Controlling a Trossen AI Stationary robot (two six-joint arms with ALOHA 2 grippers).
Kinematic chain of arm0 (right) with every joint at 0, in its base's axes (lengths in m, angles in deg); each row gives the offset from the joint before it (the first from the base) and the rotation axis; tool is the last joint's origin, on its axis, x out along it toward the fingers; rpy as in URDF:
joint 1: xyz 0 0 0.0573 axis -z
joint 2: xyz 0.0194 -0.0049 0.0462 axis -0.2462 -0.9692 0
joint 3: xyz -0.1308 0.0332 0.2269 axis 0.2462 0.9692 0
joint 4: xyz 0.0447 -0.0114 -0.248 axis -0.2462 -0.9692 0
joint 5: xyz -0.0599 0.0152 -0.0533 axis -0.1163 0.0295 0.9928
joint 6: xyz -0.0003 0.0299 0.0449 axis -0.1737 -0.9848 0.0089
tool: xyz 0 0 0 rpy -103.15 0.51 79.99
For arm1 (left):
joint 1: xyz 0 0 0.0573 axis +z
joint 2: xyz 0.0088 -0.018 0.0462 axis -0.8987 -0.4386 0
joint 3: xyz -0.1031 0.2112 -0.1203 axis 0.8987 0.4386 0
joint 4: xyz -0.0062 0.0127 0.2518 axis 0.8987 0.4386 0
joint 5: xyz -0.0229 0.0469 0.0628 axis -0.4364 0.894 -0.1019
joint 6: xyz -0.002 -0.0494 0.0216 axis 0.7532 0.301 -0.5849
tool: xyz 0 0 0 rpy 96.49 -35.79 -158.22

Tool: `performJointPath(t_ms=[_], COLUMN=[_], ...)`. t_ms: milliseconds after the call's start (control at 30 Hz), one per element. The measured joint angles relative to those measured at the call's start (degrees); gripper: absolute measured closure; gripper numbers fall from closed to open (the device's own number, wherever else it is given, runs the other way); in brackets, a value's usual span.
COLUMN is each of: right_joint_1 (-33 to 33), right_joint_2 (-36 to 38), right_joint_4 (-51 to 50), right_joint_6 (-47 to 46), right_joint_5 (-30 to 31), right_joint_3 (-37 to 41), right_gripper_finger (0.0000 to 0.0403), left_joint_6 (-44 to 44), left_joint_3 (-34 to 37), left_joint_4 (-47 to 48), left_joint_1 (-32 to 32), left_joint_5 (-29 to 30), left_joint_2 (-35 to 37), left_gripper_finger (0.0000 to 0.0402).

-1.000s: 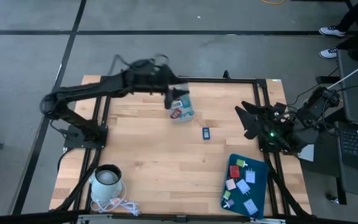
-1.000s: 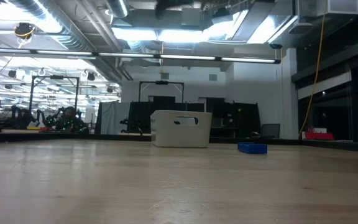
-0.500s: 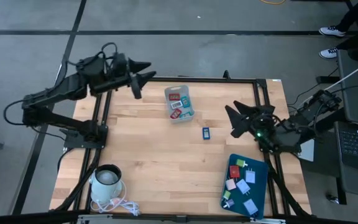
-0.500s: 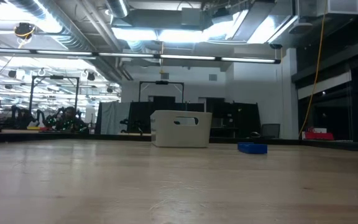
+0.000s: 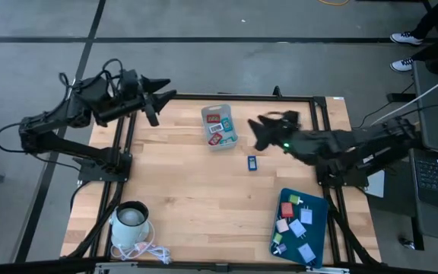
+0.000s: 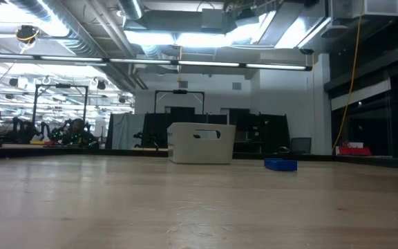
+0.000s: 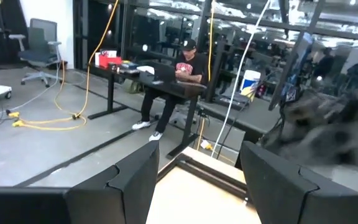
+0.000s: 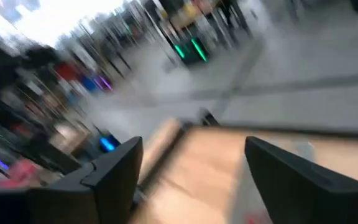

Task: Pick & Place Office items
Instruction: Put the blue digital clock into the gray bin

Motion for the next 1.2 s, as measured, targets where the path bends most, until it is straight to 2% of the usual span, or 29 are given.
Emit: performJointPath(t_ms=[67, 167, 233, 367, 500, 667, 767, 900, 1000, 1200], right_joint_1=[3.6, 9.4, 12.5, 16.4, 18.8, 19.5, 19.4, 19.4, 19.7, 20.0], right_joint_2=[-1.8, -6.2, -10.1, -16.8, -23.5, -29.3, -30.5, -30.9, -31.1, -31.4], right_joint_4=[-8.5, -24.6, -31.1, -28.7, -28.5, -29.2, -30.1, -36.3, -39.9, -39.5], right_joint_6=[-6.3, -15.8, -17.1, -14.0, -13.7, -12.8, -14.4, -16.6, -16.8, -18.8], right_joint_5=[-5.6, -18.4, -25.6, -37.2, -44.8, -50.0, -49.9, -47.3, -48.0, -48.7], right_joint_3=[0.0, -1.6, -2.0, -2.2, -2.3, -2.3, -2.3, -2.2, -2.2, -0.6], right_gripper_finger=[0.0123, 0.0139, 0.0143, 0.0138, 0.0123, 0.0101, 0.0096, 0.0096, 0.0096, 0.0094], left_joint_6=[-0.5, -1.1, -1.2, -1.2, -1.2, -1.8, -2.5, -2.8, -3.5, -3.8], left_joint_3=[0.0, 0.0, 0.0, 0.0, 0.0, 0.0, 0.0, 0.0, 0.0, 0.0], left_joint_4=[0.4, 1.9, 3.2, 5.6, 7.3, 8.0, 8.0, 8.0, 7.9, 8.0], left_joint_1=[0.1, 0.6, 0.9, 1.7, 2.1, 2.2, 2.2, 2.2, 2.2, 2.2], left_joint_5=[0.0, -0.3, -0.5, -0.8, -1.0, -3.0, -4.1, -4.3, -4.4, -5.1], left_joint_2=[0.8, 1.8, 2.4, 2.9, 3.1, 3.0, 3.1, 3.1, 3.2, 3.3], left_gripper_finger=[0.0181, 0.0181, 0.0181, 0.0181, 0.0181, 0.0181, 0.018, 0.0181, 0.0181, 0.0181])
